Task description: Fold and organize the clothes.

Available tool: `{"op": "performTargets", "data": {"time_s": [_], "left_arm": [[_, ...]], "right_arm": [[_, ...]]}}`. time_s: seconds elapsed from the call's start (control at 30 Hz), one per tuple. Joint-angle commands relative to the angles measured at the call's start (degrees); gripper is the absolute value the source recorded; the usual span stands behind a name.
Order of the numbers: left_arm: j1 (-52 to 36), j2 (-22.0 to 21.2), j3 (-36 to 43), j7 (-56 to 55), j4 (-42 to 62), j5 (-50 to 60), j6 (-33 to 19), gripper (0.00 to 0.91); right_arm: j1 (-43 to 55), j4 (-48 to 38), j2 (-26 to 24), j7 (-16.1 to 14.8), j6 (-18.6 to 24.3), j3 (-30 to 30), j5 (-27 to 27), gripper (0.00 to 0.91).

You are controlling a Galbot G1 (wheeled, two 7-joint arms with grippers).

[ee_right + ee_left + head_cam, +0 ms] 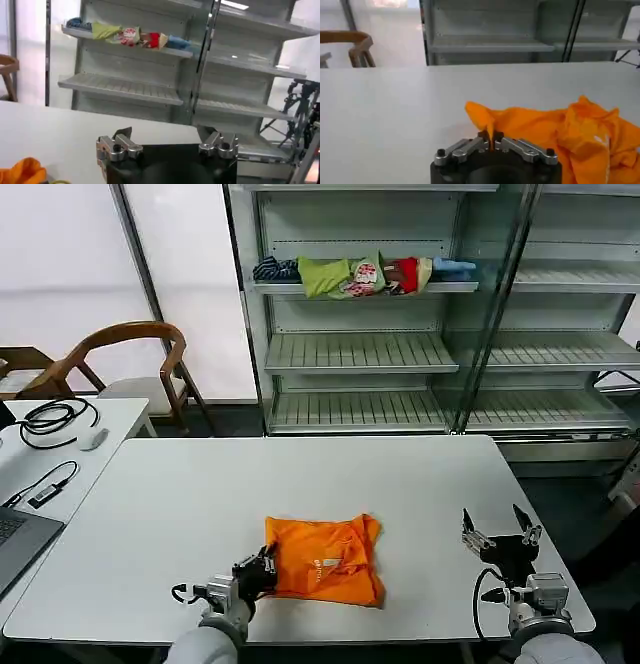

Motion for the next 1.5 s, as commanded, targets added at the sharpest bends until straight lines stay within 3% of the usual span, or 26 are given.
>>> {"op": "performTargets", "data": {"time_s": [0.03, 0.27, 0.43, 0.57, 0.67, 0.77, 0.9, 0.93, 0.97, 1.03, 1.13, 1.23, 1.5], "left_arm": [[4.08, 10.24, -19.12, 5.07, -4.75, -6.61, 7.13, 0.01], [12.89, 22.6, -34.98, 10.89, -4.65, -12.85, 8.67, 0.01], [24.78, 32.66, -55.76, 16.35, -2.53, -16.69, 8.76, 0.02], [35.93, 36.49, -70.92, 19.95, -3.24, -19.52, 8.81, 0.02], [38.31, 36.97, -74.97, 21.07, -5.44, -20.0, 8.82, 0.02], [34.31, 34.03, -68.2, 20.04, -10.49, -19.47, 8.8, 0.02], [27.69, 25.31, -51.66, 16.96, -21.33, -16.07, 8.7, 0.02], [25.4, 21.11, -42.67, 16.97, -24.2, -11.93, 8.67, 0.02], [23.17, 20.36, -35.27, 16.82, -25.59, -6.94, 8.67, 0.02], [22.02, 10.76, -16.02, 16.46, -27.14, 4.02, 8.54, 0.02], [19.65, 5.1, -2.97, 16.58, -24.48, 14.42, 5.26, 0.02], [16.21, 2.69, -0.3, 14.53, -21.93, 15.37, 3.99, 0.02], [7.17, -0.39, -0.84, 3.71, -20.15, 1.71, 5.44, 0.02]], "right_arm": [[1.0, -0.35, -0.06, -0.03, 0.09, -0.81, 0.05, 0.907], [3.0, -1.01, -0.2, -0.11, 0.41, -2.29, 0.11, 0.907], [4.77, -1.92, -0.25, -0.2, 1.01, -3.38, 0.09, 0.907], [6.23, -2.75, -0.3, -0.31, 1.21, -3.96, 0.12, 0.907], [6.84, -3.49, -0.34, -0.47, 1.5, -4.18, 0.18, 0.907], [6.37, -3.7, -0.3, -0.55, 1.87, -3.87, 0.16, 0.907], [5.32, -3.31, -0.48, -0.55, 1.91, -2.89, 0.14, 0.907], [4.95, -3.19, -0.32, -0.55, 1.89, -2.62, 0.09, 0.907], [4.58, -3.26, -0.15, -0.48, 1.86, -2.38, -0.02, 0.907], [3.66, -3.09, 0.09, -0.47, 1.87, -1.81, -0.12, 0.907], [2.79, -2.49, -0.05, -0.36, 1.61, -0.96, -0.38, 0.907], [2.26, -1.66, 0.1, -0.22, 1.29, -0.21, -0.37, 0.907], [1.97, -0.89, 0.62, 0.06, 0.64, -0.44, -1.28, 0.907]]}}
